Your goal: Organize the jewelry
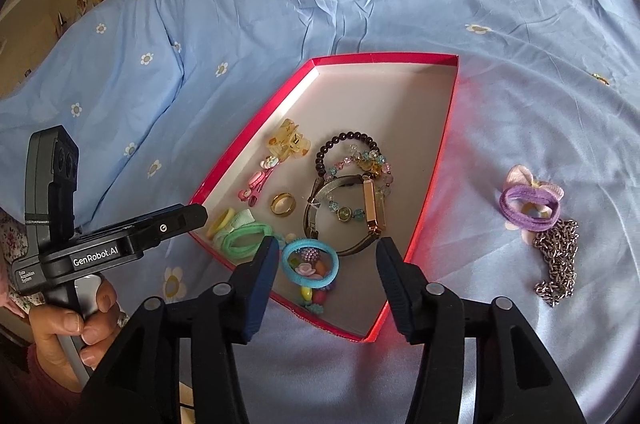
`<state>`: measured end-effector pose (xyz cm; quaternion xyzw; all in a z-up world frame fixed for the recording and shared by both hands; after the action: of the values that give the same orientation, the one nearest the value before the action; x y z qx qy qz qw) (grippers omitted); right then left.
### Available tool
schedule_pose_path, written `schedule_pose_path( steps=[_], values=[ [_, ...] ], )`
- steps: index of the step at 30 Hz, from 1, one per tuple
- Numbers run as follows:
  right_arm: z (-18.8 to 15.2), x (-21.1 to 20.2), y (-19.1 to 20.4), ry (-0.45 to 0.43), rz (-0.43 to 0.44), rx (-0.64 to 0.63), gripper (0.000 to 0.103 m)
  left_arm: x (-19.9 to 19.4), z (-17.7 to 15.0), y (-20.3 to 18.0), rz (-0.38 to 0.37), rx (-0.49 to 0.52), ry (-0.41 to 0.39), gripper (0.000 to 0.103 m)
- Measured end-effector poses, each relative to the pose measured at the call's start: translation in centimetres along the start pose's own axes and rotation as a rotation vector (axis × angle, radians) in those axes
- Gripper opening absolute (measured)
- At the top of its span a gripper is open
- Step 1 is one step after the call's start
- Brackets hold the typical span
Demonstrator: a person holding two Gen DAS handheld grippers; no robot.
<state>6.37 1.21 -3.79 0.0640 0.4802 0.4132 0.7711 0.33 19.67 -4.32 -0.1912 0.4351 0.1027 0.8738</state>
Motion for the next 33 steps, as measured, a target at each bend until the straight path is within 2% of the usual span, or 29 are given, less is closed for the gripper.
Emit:
schedule_pose_path(
  steps=[1,3,4,7,18,24,26,28,29,33],
  values=[
    [0.0,-0.1,0.0,-0.004,0.002,-0.001,0.061,-0.1,0.0,0.0,-0.002,-0.002,-0.001,0.069],
    [0.0,-0.4,0.0,-0.015,0.006,-0.004,0.067,-0.4,-0.1,0.0,0.019,-0.006,-0.008,0.084],
    [0.0,-0.6,0.0,-0.021,0.008,-0.006,0.071,-0.6,-0.2,0.0,0.025,-0.007,-0.014,0.085],
    [-0.1,-0.9,0.1,-0.039,0.005,-0.014,0.078,-1.0,-0.5,0.2,0.032,-0.008,-0.020,0.087],
    [-1.4,-2.1,0.2,-0.096,0.013,-0.034,0.085,-2.0,-2.0,0.6,0.077,-0.005,-0.052,0.089],
    [-1.3,-3.7,0.2,-0.141,0.030,-0.063,0.089,-3.6,-2.4,-0.7,0.111,0.069,-0.123,0.092],
    [-0.7,-4.9,0.3,-0.165,0.020,-0.089,0.093,-4.6,-2.1,-1.3,0.121,0.102,-0.153,0.092],
    [0.3,-6.4,0.8,-0.195,0.015,-0.122,0.098,-6.0,-1.5,-2.0,0.136,0.141,-0.197,0.095],
    [0.7,-7.0,1.0,-0.204,0.017,-0.137,0.099,-6.7,-1.2,-2.3,0.145,0.159,-0.218,0.101],
    [2.4,-9.5,2.7,-0.237,0.003,-0.212,0.103,-8.1,-0.9,-3.2,0.231,0.209,-0.283,0.103]
  ],
)
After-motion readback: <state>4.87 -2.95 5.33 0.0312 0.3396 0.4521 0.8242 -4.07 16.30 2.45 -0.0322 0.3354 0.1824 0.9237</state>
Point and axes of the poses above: each gripper's, at about its wrist camera, not at the fingertips, and x roughly the way its jaws point, y to its left, z to its top, the point moved 3 cm from there along x, roughly the way its jaws point, and after that the axes turned 6 degrees about z, right-handed, at the moved point
